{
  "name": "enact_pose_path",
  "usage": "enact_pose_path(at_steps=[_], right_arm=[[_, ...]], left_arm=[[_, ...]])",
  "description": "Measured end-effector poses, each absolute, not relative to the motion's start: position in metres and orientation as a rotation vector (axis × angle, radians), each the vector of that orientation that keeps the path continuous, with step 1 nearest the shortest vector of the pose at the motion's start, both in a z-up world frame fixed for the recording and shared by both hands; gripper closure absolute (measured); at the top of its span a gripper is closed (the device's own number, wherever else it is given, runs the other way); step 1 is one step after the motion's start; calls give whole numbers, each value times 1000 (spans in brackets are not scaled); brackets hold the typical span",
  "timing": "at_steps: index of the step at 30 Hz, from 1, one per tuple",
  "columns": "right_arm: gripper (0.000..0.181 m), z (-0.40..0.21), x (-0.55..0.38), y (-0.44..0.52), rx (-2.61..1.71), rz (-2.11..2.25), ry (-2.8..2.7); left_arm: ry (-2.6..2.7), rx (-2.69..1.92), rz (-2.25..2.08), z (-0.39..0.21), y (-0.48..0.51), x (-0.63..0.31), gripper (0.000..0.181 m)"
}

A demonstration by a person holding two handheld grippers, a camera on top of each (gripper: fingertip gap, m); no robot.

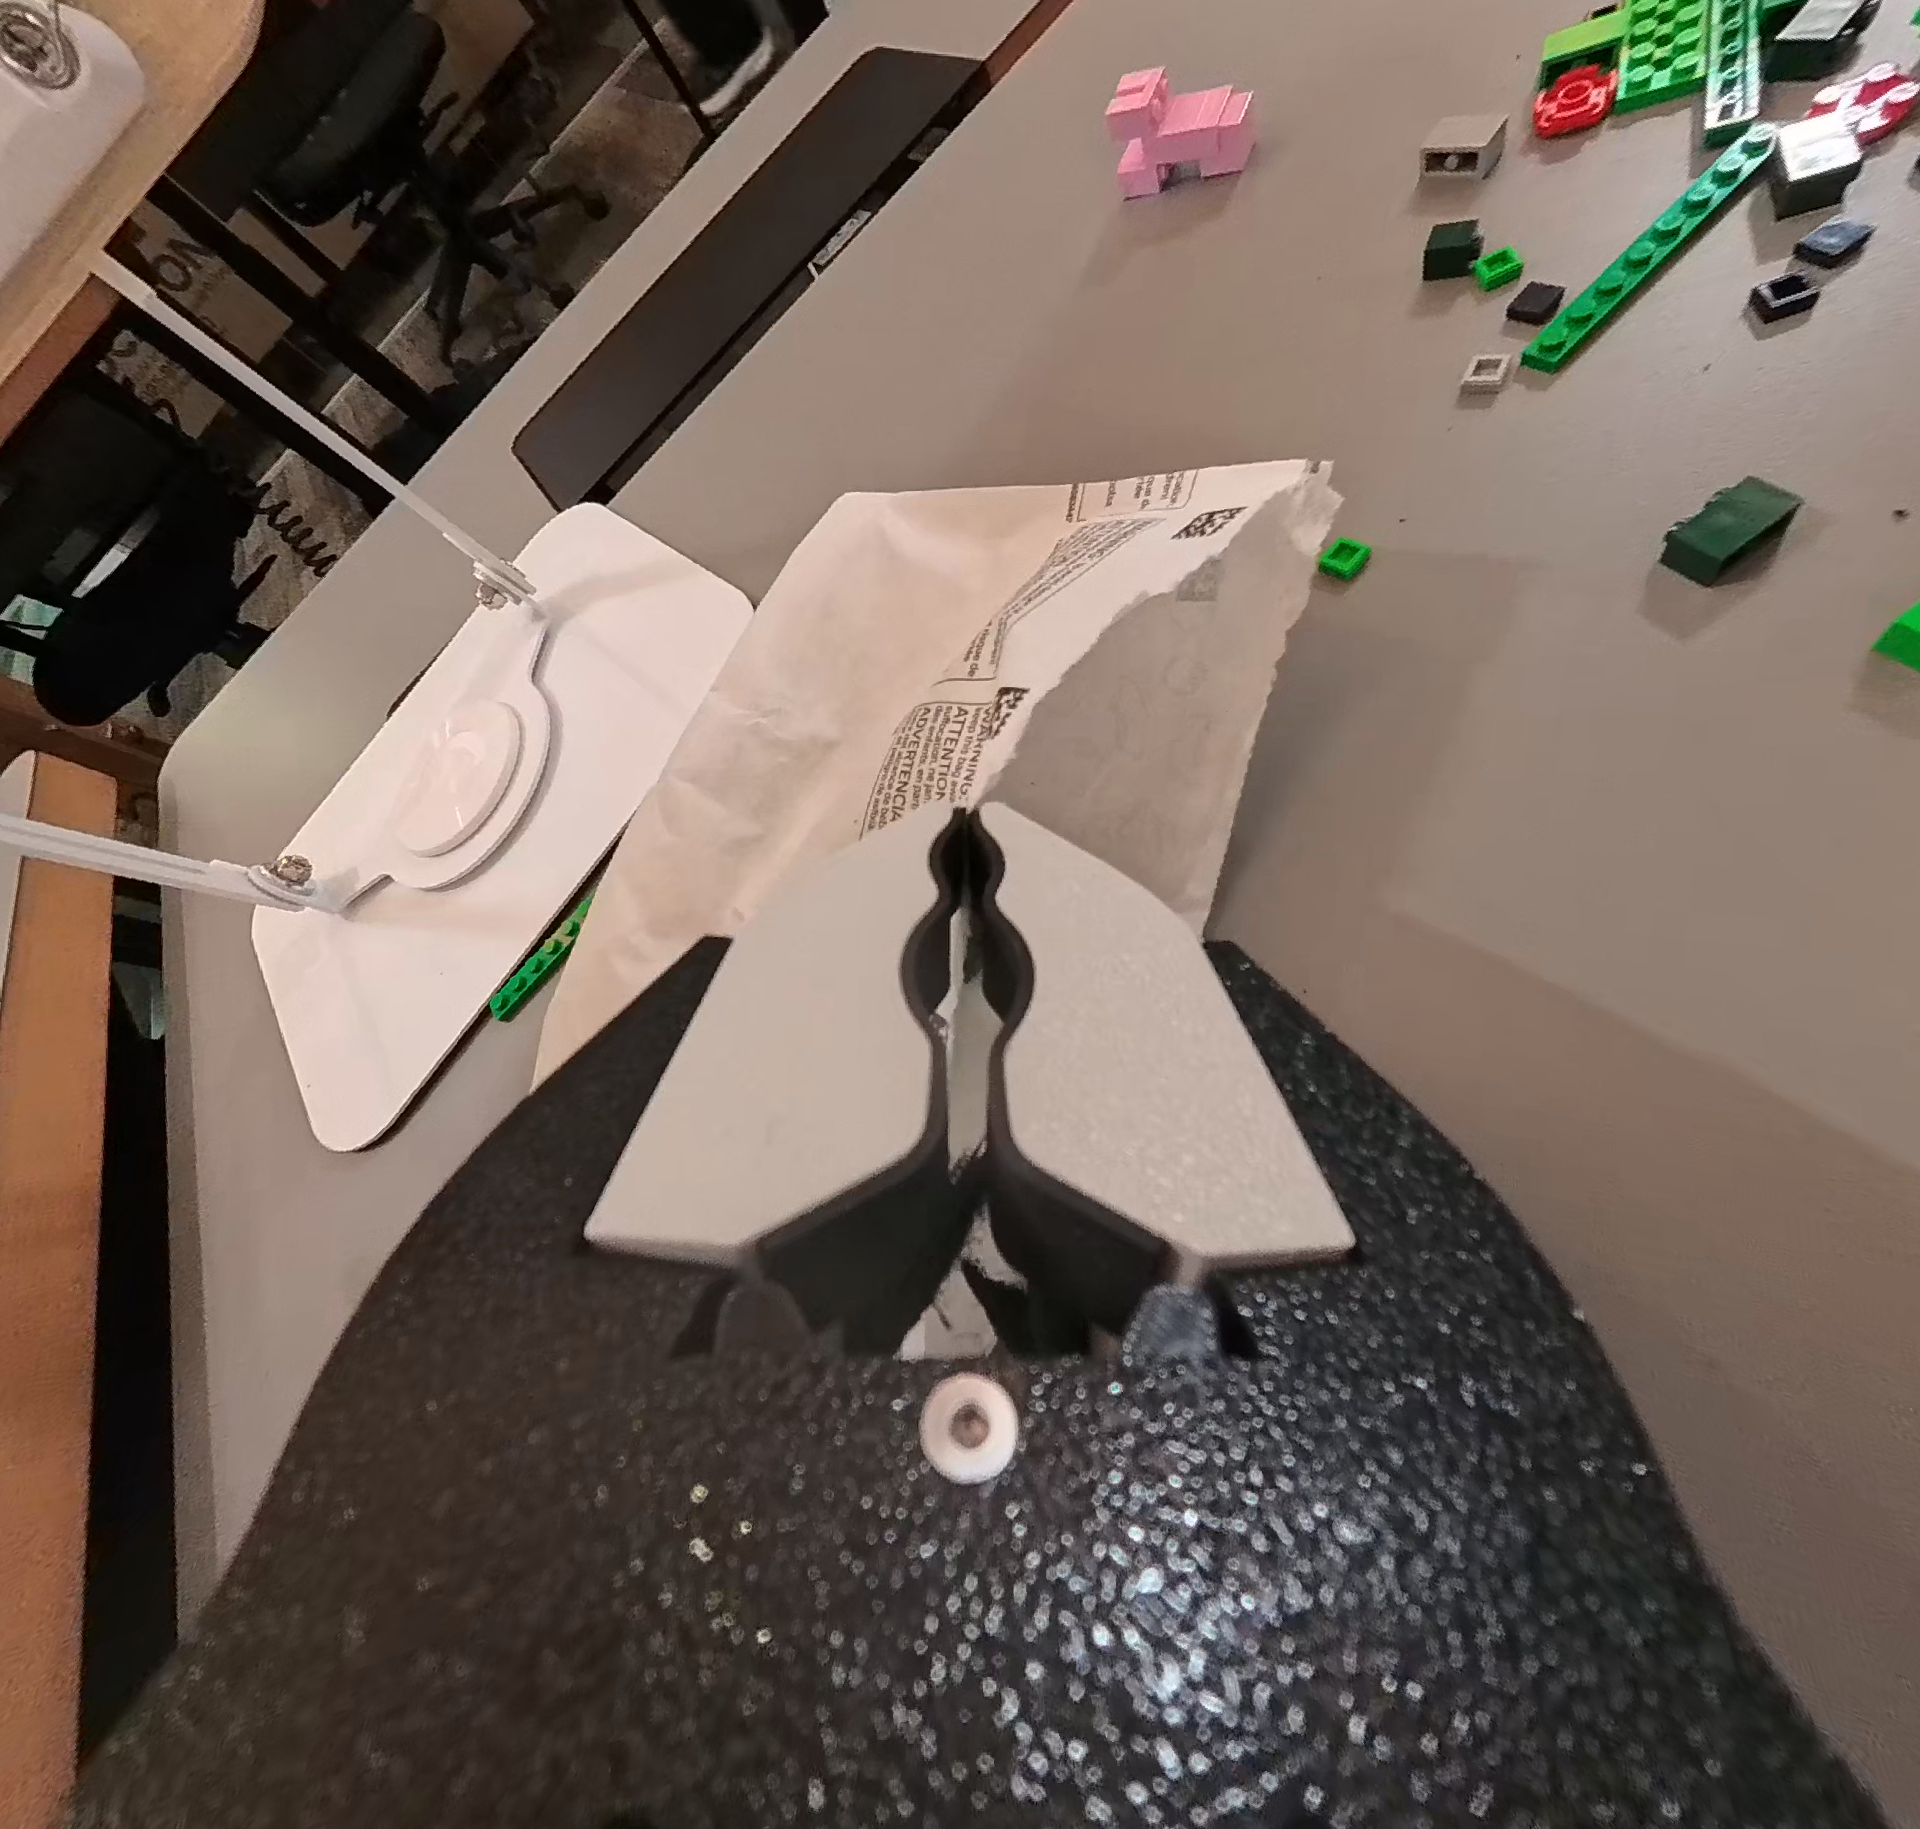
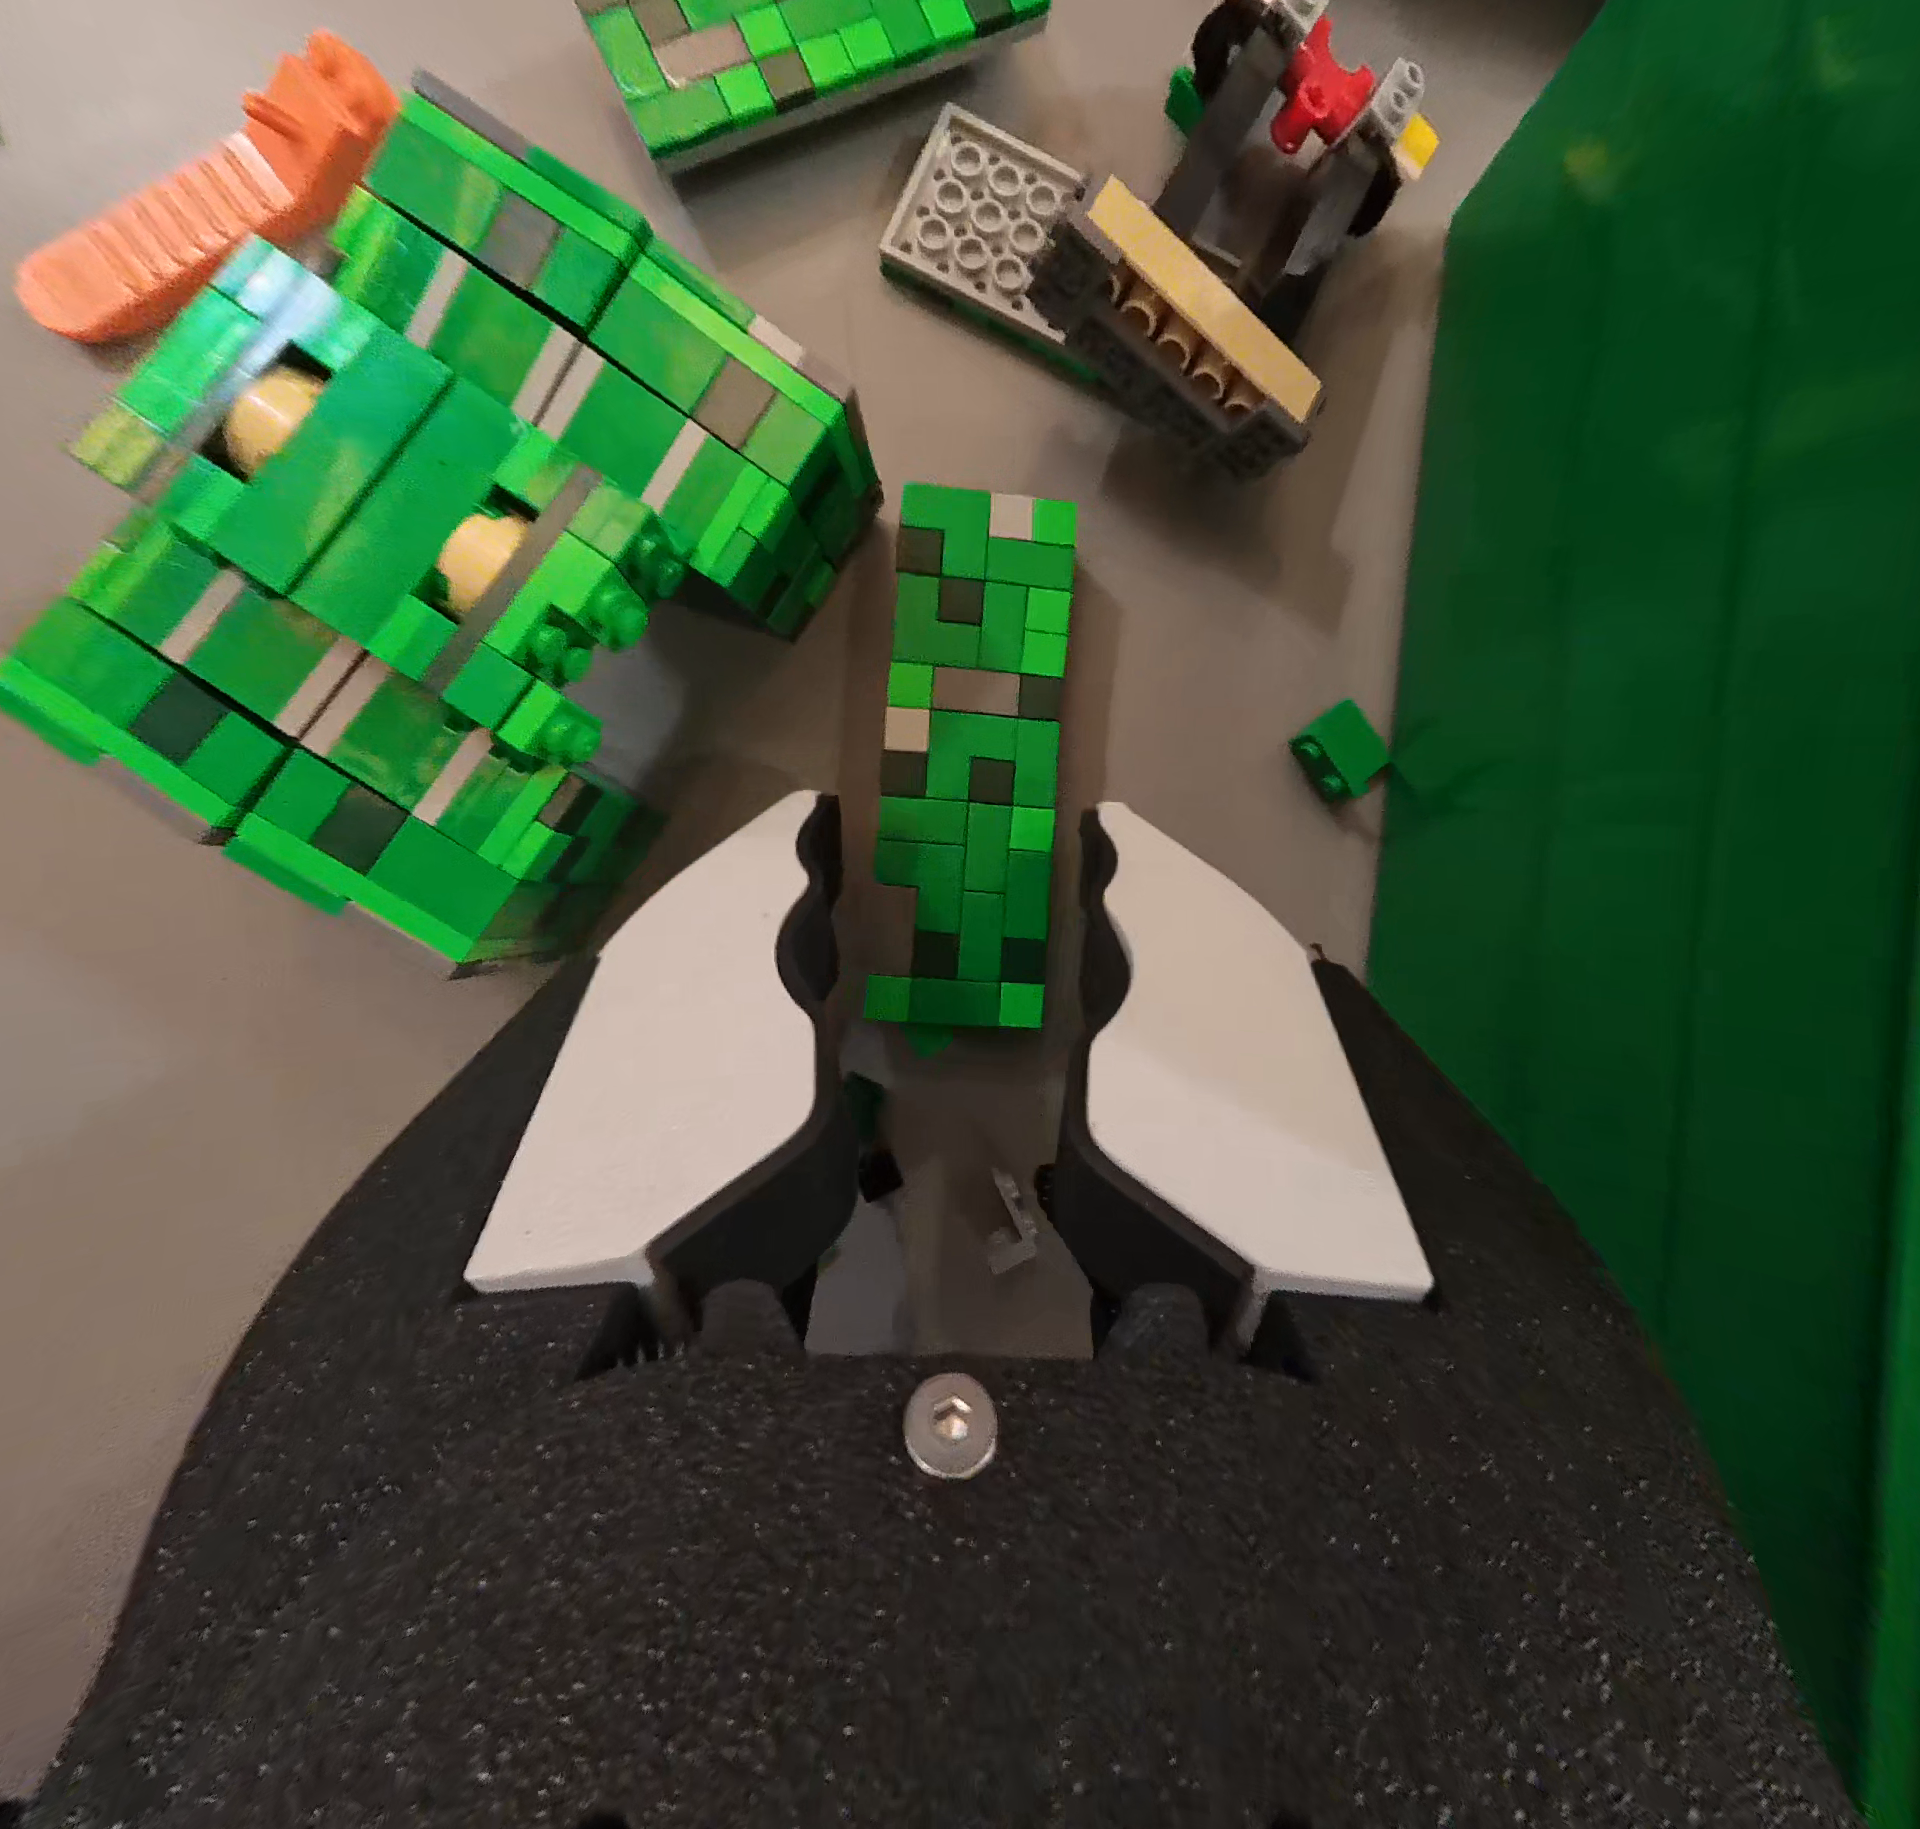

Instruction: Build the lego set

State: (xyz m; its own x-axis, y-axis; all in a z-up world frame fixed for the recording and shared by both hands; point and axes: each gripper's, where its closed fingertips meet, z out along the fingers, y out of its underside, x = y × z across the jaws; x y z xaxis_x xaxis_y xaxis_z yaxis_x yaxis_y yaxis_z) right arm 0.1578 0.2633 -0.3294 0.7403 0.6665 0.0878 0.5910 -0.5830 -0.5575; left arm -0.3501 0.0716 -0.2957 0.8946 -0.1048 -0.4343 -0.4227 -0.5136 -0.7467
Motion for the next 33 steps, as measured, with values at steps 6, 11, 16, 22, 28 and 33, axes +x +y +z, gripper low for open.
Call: enact_pose_path(at_steps=[6, 11, 16, 22, 28, 33], right_arm=[[147, -340, 159, 267, -2406, 183, -937], [147, -310, 176, 274, -2318, 117, -812], [147, -307, 187, 268, -2334, 153, -762], [148, -320, 168, 269, -2333, 224, -837], [147, -338, 149, 268, -2355, 288, -921], [143, -323, 143, 264, -2307, 381, -910]], left_arm=[[382, -2094, 415, -296, 72, -350, 181], [383, -2093, 414, -296, 72, -350, 181], [386, -2094, 413, -296, 72, -349, 181], [393, -2096, 417, -297, 72, -348, 181], [394, -2097, 416, -297, 72, -348, 181], [395, -2100, 415, -298, 72, -348, 181]])
